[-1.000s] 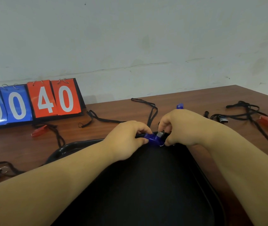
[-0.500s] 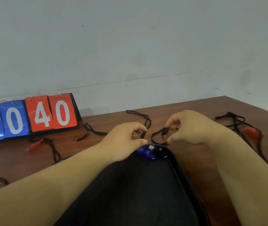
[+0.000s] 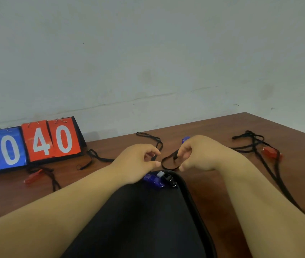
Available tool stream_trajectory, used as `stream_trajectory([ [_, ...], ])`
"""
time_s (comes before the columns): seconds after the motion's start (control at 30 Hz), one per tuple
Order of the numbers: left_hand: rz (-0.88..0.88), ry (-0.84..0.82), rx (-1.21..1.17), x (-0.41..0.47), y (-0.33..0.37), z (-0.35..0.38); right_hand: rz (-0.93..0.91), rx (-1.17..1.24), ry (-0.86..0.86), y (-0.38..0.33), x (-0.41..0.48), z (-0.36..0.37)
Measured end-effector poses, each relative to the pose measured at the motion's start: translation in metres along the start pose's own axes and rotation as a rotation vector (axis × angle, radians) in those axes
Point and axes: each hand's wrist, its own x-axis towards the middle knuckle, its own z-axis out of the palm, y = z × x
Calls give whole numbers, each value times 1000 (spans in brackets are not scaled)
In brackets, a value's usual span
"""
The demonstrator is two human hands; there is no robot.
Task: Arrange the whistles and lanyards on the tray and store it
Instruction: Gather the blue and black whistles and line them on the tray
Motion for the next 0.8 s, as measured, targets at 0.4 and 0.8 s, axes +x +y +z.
stream_trajectory([
  [0.4, 48, -113, 97, 97, 32, 34, 232, 1, 185, 59, 3, -49],
  [0.8, 62, -159, 187, 168, 41, 80, 335, 42, 164, 92, 9, -46],
])
